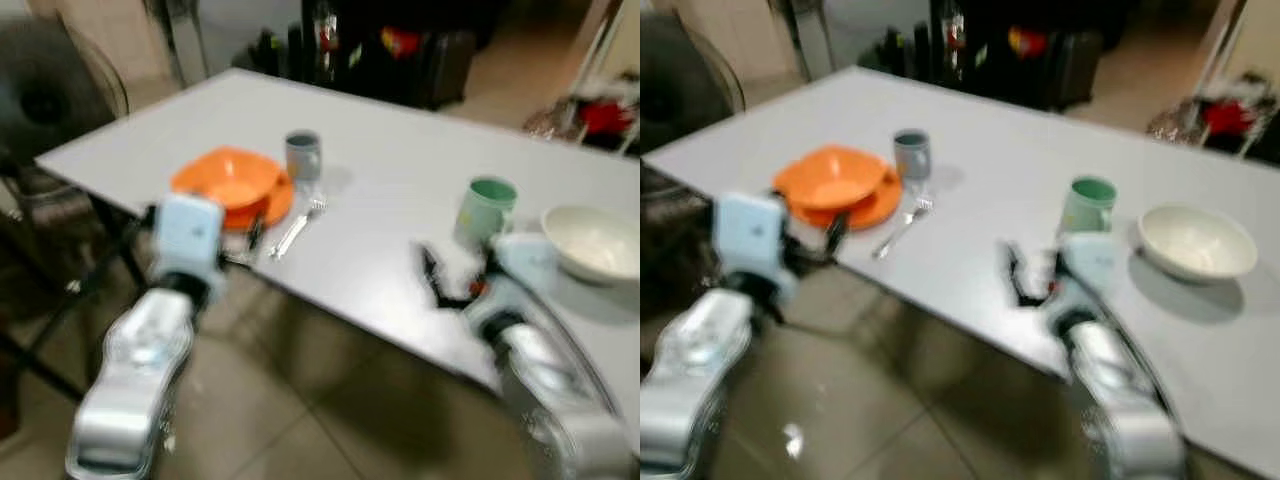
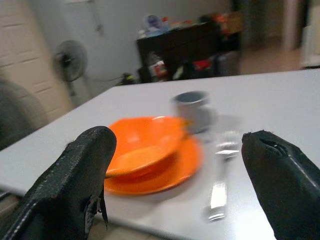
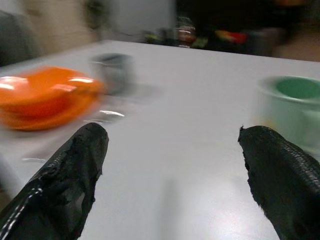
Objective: Setting the table
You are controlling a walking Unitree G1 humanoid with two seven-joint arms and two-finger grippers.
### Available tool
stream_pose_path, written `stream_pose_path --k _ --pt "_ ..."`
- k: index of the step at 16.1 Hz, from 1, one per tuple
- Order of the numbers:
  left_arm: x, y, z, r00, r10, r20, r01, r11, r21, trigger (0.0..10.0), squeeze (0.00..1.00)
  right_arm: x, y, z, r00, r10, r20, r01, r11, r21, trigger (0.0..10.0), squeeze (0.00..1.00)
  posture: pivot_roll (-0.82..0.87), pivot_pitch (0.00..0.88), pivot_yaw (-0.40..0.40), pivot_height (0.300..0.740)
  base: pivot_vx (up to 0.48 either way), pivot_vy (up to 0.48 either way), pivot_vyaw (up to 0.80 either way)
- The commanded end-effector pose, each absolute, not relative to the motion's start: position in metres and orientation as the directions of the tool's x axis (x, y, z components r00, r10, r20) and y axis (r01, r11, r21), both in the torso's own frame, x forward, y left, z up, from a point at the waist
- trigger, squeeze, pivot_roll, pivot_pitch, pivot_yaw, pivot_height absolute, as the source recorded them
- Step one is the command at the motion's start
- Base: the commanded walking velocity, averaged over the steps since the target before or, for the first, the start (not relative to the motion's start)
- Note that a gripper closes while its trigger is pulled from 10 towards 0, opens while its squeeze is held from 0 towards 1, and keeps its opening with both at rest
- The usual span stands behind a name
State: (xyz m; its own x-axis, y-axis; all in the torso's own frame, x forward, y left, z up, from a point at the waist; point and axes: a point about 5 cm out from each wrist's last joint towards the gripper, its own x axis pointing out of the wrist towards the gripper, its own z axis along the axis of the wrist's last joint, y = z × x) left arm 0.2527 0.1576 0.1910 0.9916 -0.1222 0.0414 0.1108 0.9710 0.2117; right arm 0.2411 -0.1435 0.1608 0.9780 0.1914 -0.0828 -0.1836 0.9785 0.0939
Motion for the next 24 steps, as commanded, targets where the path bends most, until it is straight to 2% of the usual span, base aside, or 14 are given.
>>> stream_pose_path --k 1,5,6,7,24 --pt "0.253 0.155 0.194 0.991 -0.126 0.05 0.113 0.97 0.216 10.0 1.0 0.242 -0.15 0.162 0.981 0.173 -0.086 -0.165 0.982 0.087 10.0 1.0 -0.02 0.017 0.028 0.74 0.0 0.48 0.0" --pt "0.252 0.158 0.194 0.992 -0.118 0.043 0.106 0.969 0.222 10.0 1.0 0.247 -0.148 0.163 0.981 0.175 -0.084 -0.167 0.981 0.097 10.0 1.0 0.0 0.029 0.016 0.74 0.0 0.48 0.0" --pt "0.251 0.159 0.192 0.993 -0.111 0.034 0.1 0.97 0.221 10.0 1.0 0.248 -0.147 0.163 0.979 0.18 -0.093 -0.171 0.98 0.102 10.0 0.64 0.0 0.035 0.009 0.74 0.0 0.48 0.0" --pt "0.25 0.161 0.19 0.994 -0.103 0.024 0.095 0.971 0.222 10.0 1.0 0.249 -0.147 0.163 0.978 0.184 -0.1 -0.174 0.98 0.097 10.0 0.0 0.0 0.037 0.007 0.74 0.0 0.48 0.0" --pt "0.241 0.162 0.185 0.995 -0.098 -0.006 0.097 0.973 0.21 10.0 0.99 0.26 -0.146 0.166 0.969 0.229 -0.094 -0.223 0.972 0.074 10.0 0.0 0.02 0.06 -0.016 0.74 0.0 0.45 0.0"
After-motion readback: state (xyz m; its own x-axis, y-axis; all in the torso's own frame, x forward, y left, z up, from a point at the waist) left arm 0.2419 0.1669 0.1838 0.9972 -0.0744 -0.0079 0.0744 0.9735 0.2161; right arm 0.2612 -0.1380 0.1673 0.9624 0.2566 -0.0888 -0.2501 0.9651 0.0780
